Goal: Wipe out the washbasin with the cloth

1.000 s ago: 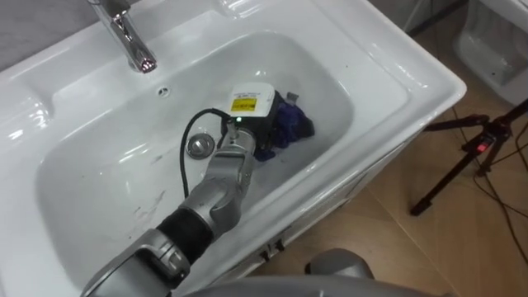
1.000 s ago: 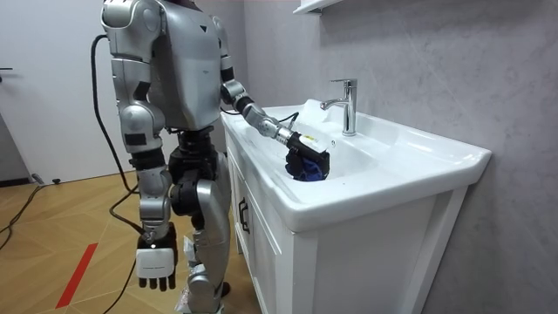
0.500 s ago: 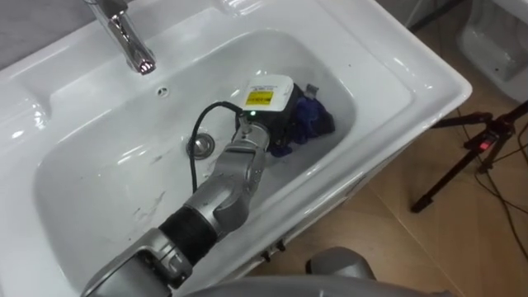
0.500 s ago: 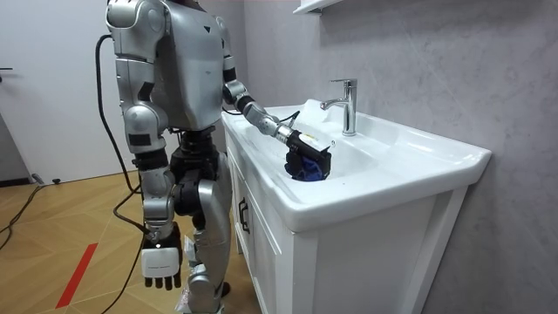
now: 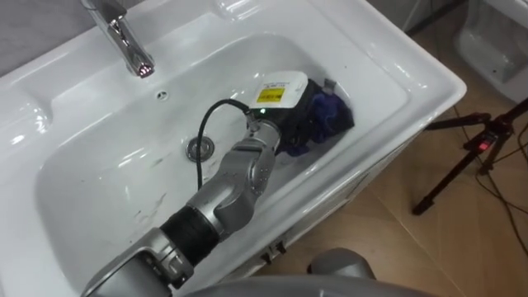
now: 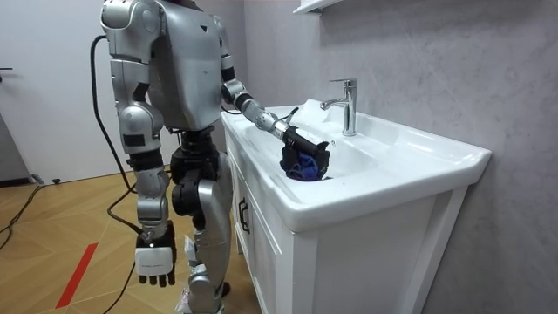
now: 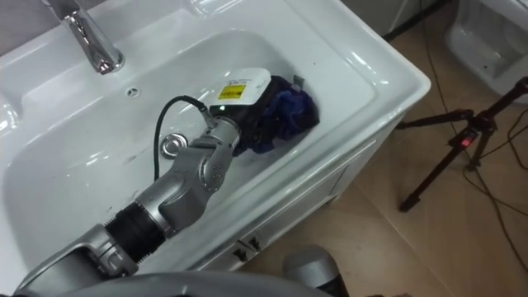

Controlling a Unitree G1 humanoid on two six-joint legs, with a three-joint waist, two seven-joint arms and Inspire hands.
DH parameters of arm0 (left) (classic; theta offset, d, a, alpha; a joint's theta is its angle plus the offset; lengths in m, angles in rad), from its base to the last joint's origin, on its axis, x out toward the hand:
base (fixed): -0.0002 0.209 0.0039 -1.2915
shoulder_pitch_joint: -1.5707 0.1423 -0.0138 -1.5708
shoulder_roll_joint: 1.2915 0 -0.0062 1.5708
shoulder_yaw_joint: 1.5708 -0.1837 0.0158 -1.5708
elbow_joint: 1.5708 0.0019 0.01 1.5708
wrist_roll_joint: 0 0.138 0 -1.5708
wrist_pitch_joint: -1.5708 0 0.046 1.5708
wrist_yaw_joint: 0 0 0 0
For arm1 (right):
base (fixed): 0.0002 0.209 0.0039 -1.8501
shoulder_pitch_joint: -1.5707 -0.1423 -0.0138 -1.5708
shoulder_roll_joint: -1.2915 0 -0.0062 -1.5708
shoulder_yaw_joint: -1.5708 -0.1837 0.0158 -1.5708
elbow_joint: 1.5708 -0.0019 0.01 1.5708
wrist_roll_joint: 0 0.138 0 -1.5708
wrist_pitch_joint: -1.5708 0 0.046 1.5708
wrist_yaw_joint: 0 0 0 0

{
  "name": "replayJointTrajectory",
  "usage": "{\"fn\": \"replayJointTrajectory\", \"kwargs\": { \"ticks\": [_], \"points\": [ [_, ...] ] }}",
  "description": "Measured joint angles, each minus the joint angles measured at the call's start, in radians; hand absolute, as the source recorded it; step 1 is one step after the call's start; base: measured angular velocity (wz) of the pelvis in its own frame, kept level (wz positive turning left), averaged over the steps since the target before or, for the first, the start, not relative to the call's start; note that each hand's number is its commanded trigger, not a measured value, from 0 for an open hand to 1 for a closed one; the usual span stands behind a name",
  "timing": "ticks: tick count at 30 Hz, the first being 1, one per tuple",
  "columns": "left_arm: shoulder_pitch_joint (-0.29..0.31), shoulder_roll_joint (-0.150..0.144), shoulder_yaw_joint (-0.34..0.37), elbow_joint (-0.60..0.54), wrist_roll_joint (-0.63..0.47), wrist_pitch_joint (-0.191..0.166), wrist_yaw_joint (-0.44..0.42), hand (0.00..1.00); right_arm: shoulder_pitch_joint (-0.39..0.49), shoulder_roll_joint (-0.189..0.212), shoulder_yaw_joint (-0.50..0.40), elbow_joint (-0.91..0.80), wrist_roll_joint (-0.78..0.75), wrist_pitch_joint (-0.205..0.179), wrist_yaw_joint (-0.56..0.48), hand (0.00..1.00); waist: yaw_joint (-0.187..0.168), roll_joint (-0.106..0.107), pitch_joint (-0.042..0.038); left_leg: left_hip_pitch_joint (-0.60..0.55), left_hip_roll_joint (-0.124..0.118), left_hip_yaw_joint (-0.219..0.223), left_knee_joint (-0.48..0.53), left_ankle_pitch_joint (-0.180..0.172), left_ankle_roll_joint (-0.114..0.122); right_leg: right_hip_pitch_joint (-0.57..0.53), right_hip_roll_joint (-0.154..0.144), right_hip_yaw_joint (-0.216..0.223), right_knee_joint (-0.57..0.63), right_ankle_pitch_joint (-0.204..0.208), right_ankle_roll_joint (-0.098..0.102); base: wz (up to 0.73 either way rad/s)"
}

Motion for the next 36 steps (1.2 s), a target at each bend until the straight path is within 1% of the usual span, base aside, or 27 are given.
{"fn": "replayJointTrajectory", "kwargs": {
  "ticks": [4, 7, 9, 10, 11, 12, 13, 14, 15, 16, 18, 19, 20, 21, 22, 23, 24, 25, 26, 27, 28, 29, 30, 31, 32, 33, 36],
  "points": [
    [0.002, 0.0, 0.0, 0.023, 0.0, -0.007, 0.0, 1.0, 0.012, 0.0, -0.002, -0.007, -0.001, 0.001, -0.003, 0.0, 0.004, -0.013, -0.0019, 0.017, 0.0, 0.003, 0.0, 0.0, 0.0, 0.016, 0.001, 0.007, -0.001, 0.0, 0.0, -0.06],
    [0.002, 0.0, 0.0, 0.044, 0.0, -0.011, 0.0, 1.0, 0.017, 0.0, -0.003, -0.022, -0.004, 0.013, -0.01, 0.0, 0.004, -0.02, -0.0018, 0.03, 0.0, 0.008, -0.003, -0.002, 0.002, 0.026, 0.003, 0.01, -0.002, -0.002, 0.0, -0.04],
    [0.017, 0.0, 0.018, 0.09, 0.001, -0.04, 0.004, 1.0, 0.024, 0.0, -0.006, -0.034, -0.006, 0.021, -0.01, 0.0, 0.012, -0.024, -0.0026, 0.044, 0.0, 0.018, -0.004, -0.002, 0.002, 0.035, 0.004, 0.017, -0.001, -0.004, 0.0, -0.09],
    [0.023, 0.001, 0.025, 0.102, 0.001, -0.047, 0.006, 1.0, 0.025, 0.001, -0.006, -0.035, -0.008, 0.021, -0.01, 0.0, 0.015, -0.025, -0.0028, 0.048, 0.0, 0.02, -0.004, -0.002, 0.002, 0.037, 0.005, 0.021, -0.001, -0.004, 0.0, -0.2],
    [0.033, 0.003, 0.041, 0.13, 0.0, -0.061, 0.011, 1.0, 0.032, 0.001, -0.016, -0.036, -0.02, 0.021, -0.009, 0.0, 0.03, -0.026, -0.0029, 0.058, 0.001, 0.024, -0.004, -0.002, 0.002, 0.042, 0.008, 0.032, 0.001, -0.004, 0.0, -0.19],
    [0.047, 0.01, 0.059, 0.157, 0.001, -0.076, 0.015, 1.0, 0.039, 0.002, -0.03, -0.036, -0.044, 0.024, -0.01, 0.0, 0.039, -0.028, -0.0027, 0.068, 0.002, 0.026, -0.005, -0.002, 0.002, 0.054, 0.009, 0.034, 0.001, -0.004, -0.001, -0.17],
    [0.052, 0.009, 0.074, 0.177, 0.001, -0.087, 0.02, 1.0, 0.041, 0.002, -0.043, -0.038, -0.05, 0.028, -0.01, 0.0, 0.043, -0.029, -0.0026, 0.073, 0.002, 0.03, -0.006, -0.002, 0.002, 0.058, 0.01, 0.036, 0.001, -0.005, -0.002, -0.07],
    [0.066, 0.003, 0.1, 0.217, 0.001, -0.097, 0.038, 1.0, 0.054, 0.005, -0.065, -0.039, -0.067, 0.041, -0.009, 0.0, 0.055, -0.034, -0.0034, 0.086, 0.002, 0.031, -0.007, -0.002, 0.002, 0.066, 0.012, 0.04, 0.001, -0.008, -0.003, -0.08],
    [0.09, 0.007, 0.133, 0.238, 0.003, -0.105, 0.057, 1.0, 0.059, 0.011, -0.089, -0.044, -0.084, 0.052, -0.01, 0.0, 0.064, -0.041, -0.0075, 0.087, 0.003, 0.03, -0.008, -0.003, 0.002, 0.066, 0.015, 0.052, 0.009, -0.017, -0.005, -0.11],
    [0.102, 0.011, 0.148, 0.244, 0.003, -0.112, 0.069, 1.0, 0.06, 0.014, -0.1, -0.045, -0.092, 0.057, -0.01, 0.0, 0.066, -0.043, -0.009, 0.088, 0.003, 0.03, -0.008, -0.004, 0.004, 0.063, 0.018, 0.056, 0.014, -0.019, -0.006, -0.13],
    [0.147, 0.023, 0.217, 0.266, 0.009, -0.14, 0.102, 1.0, 0.068, 0.025, -0.132, -0.044, -0.132, 0.069, -0.013, 0.0, 0.081, -0.054, -0.0127, 0.099, 0.005, 0.03, -0.015, -0.005, 0.003, 0.062, 0.028, 0.064, 0.025, -0.02, -0.01, -0.13],
    [0.155, 0.024, 0.231, 0.269, 0.012, -0.142, 0.108, 1.0, 0.072, 0.025, -0.141, -0.048, -0.139, 0.073, -0.016, 0.0, 0.086, -0.054, -0.013, 0.104, 0.007, 0.03, -0.019, -0.008, 0.0, 0.063, 0.032, 0.067, 0.027, -0.02, -0.012, -0.09],
    [0.167, 0.032, 0.253, 0.273, 0.023, -0.146, 0.12, 1.0, 0.077, 0.027, -0.159, -0.057, -0.156, 0.085, -0.022, 0.0, 0.09, -0.053, -0.0129, 0.105, 0.018, 0.028, -0.021, -0.021, -0.002, 0.061, 0.042, 0.064, 0.036, -0.022, -0.015, 0.0],
    [0.173, 0.048, 0.261, 0.275, 0.031, -0.147, 0.133, 1.0, 0.082, 0.026, -0.16, -0.071, -0.159, 0.094, -0.03, 0.0, 0.091, -0.051, -0.0132, 0.106, 0.024, 0.025, -0.025, -0.037, 0.001, 0.06, 0.053, 0.061, 0.041, -0.022, -0.018, 0.0],
    [0.18, 0.055, 0.268, 0.282, 0.04, -0.147, 0.145, 1.0, 0.081, 0.027, -0.16, -0.074, -0.159, 0.099, -0.034, 0.0, 0.092, -0.053, -0.0145, 0.107, 0.026, 0.025, -0.026, -0.039, 0.0, 0.06, 0.056, 0.061, 0.043, -0.021, -0.021, -0.05],
    [0.189, 0.059, 0.292, 0.31, 0.058, -0.154, 0.175, 1.0, 0.081, 0.027, -0.172, -0.076, -0.177, 0.105, -0.039, 0.0, 0.099, -0.048, -0.0187, 0.105, 0.034, 0.026, -0.026, -0.039, -0.001, 0.058, 0.059, 0.059, 0.045, -0.018, -0.024, -0.1],
    [0.202, 0.065, 0.316, 0.335, 0.083, -0.156, 0.208, 1.0, 0.082, 0.029, -0.198, -0.075, -0.199, 0.112, -0.047, 0.0, 0.102, -0.047, -0.0272, 0.105, 0.033, 0.026, -0.029, -0.04, -0.003, 0.059, 0.064, 0.06, 0.043, -0.016, -0.028, -0.1],
    [0.211, 0.077, 0.324, 0.343, 0.093, -0.156, 0.227, 1.0, 0.082, 0.029, -0.202, -0.077, -0.207, 0.117, -0.05, 0.0, 0.104, -0.049, -0.0311, 0.105, 0.034, 0.026, -0.029, -0.04, -0.005, 0.059, 0.067, 0.062, 0.041, -0.014, -0.029, -0.07],
    [0.228, 0.104, 0.34, 0.36, 0.126, -0.156, 0.269, 1.0, 0.081, 0.03, -0.205, -0.081, -0.224, 0.125, -0.055, 0.0, 0.108, -0.051, -0.0348, 0.105, 0.037, 0.021, -0.03, -0.038, -0.008, 0.062, 0.071, 0.061, 0.035, -0.01, -0.034, -0.05],
    [0.244, 0.125, 0.369, 0.391, 0.168, -0.154, 0.315, 1.0, 0.082, 0.028, -0.211, -0.082, -0.225, 0.132, -0.06, 0.0, 0.116, -0.051, -0.0377, 0.107, 0.041, 0.018, -0.032, -0.036, -0.012, 0.065, 0.074, 0.059, 0.028, -0.005, -0.039, 0.0],
    [0.25, 0.136, 0.383, 0.412, 0.191, -0.153, 0.339, 1.0, 0.082, 0.027, -0.216, -0.082, -0.223, 0.133, -0.063, 0.0, 0.119, -0.049, -0.0381, 0.109, 0.042, 0.016, -0.033, -0.034, -0.014, 0.067, 0.076, 0.058, 0.021, -0.002, -0.041, 0.0],
    [0.269, 0.156, 0.406, 0.432, 0.242, -0.15, 0.381, 1.0, 0.082, 0.025, -0.222, -0.082, -0.22, 0.134, -0.067, 0.0, 0.131, -0.046, -0.041, 0.113, 0.046, 0.012, -0.034, -0.031, -0.018, 0.075, 0.08, 0.057, 0.014, 0.005, -0.045, -0.04],
    [0.287, 0.175, 0.42, 0.442, 0.3, -0.146, 0.41, 1.0, 0.083, 0.024, -0.239, -0.081, -0.217, 0.134, -0.066, 0.0, 0.15, -0.044, -0.0413, 0.119, 0.05, 0.009, -0.034, -0.03, -0.02, 0.085, 0.085, 0.059, 0.01, 0.007, -0.049, -0.04],
    [0.292, 0.181, 0.428, 0.446, 0.321, -0.14, 0.418, 1.0, 0.083, 0.024, -0.246, -0.08, -0.216, 0.133, -0.066, 0.0, 0.155, -0.043, -0.0428, 0.122, 0.051, 0.003, -0.033, -0.03, -0.021, 0.091, 0.086, 0.058, 0.005, 0.008, -0.05, 0.0],
    [0.301, 0.186, 0.438, 0.455, 0.36, -0.117, 0.429, 1.0, 0.08, 0.023, -0.266, -0.078, -0.216, 0.129, -0.067, 0.0, 0.159, -0.036, -0.0449, 0.125, 0.053, -0.009, -0.032, -0.029, -0.023, 0.1, 0.087, 0.053, -0.005, 0.009, -0.053, 0.1],
    [0.303, 0.189, 0.441, 0.464, 0.39, -0.097, 0.437, 1.0, 0.078, 0.02, -0.289, -0.073, -0.217, 0.126, -0.068, 0.0, 0.161, -0.035, -0.0474, 0.128, 0.053, -0.018, -0.032, -0.028, -0.024, 0.101, 0.087, 0.046, -0.016, 0.009, -0.054, 0.12],
    [0.311, 0.188, 0.453, 0.47, 0.444, -0.075, 0.445, 1.0, 0.069, 0.014, -0.308, -0.074, -0.225, 0.12, -0.067, 0.0, 0.173, -0.026, -0.0486, 0.129, 0.053, -0.027, -0.032, -0.027, -0.025, 0.104, 0.086, 0.045, -0.018, 0.009, -0.056, 0.0]
  ]
}}
